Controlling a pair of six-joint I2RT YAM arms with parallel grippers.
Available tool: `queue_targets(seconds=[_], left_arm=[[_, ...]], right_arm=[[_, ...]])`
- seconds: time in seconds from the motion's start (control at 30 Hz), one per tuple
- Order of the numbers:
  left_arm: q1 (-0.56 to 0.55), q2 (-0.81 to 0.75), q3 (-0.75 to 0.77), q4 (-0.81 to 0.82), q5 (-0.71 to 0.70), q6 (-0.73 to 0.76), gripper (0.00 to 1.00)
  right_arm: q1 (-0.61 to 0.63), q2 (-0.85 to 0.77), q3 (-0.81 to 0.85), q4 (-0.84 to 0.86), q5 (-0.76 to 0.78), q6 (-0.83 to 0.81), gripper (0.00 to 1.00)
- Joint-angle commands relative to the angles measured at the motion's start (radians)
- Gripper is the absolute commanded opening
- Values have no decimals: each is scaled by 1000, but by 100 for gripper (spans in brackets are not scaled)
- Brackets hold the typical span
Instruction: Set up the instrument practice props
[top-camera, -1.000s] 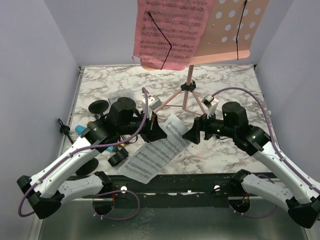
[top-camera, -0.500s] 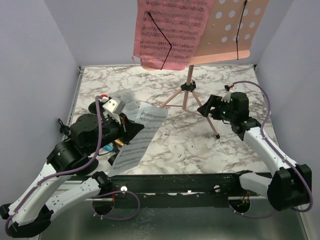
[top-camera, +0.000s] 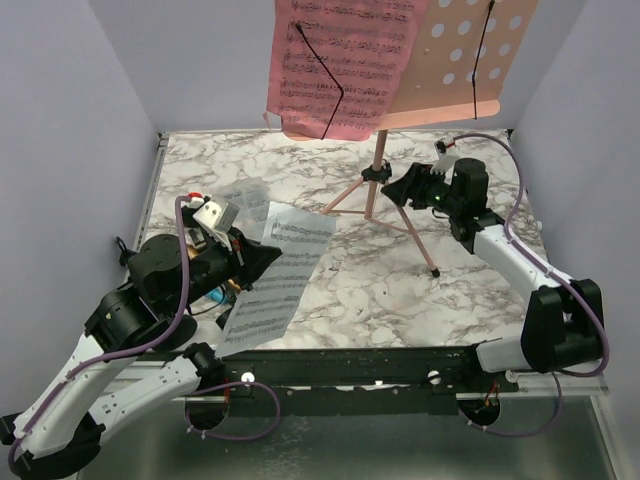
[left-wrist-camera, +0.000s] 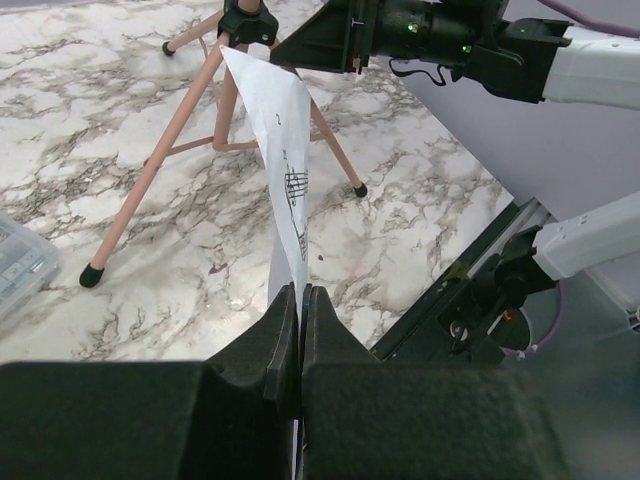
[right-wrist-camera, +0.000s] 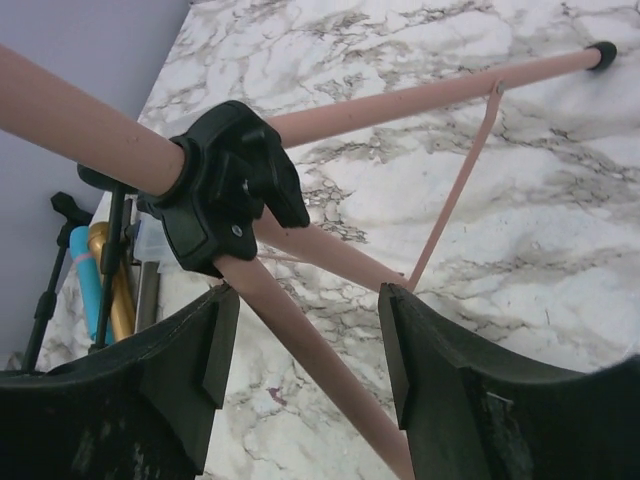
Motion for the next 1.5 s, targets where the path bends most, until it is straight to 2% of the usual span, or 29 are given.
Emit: queue_targets(seconds=[0.0,0.2,0.47,0.77,1.07,1.27,1.47], left_arm=[[-1,-25,4,-17,-15,-17,0],[-1,-40,14,-14,-16,-19,0],[-1,-42,88,35,-4,6,0],[-1,-10,225,248,141,37,0],[0,161,390,478,414,-9,0],[-1,302,436,729,396,-20,0],[0,487,585,748,251,101,0]], right_arm=[[2,46,47,95,-91,-2,63],[1,83,2,111,-153,-11,45],[2,91,-167,237,-245,66,24],[4,111,-299,328,-267,126,12],[72,126,-399,419,-216,215,8],[109,77,-451,481,-138,319,11],[109,25,-411,413,-106,306,13]])
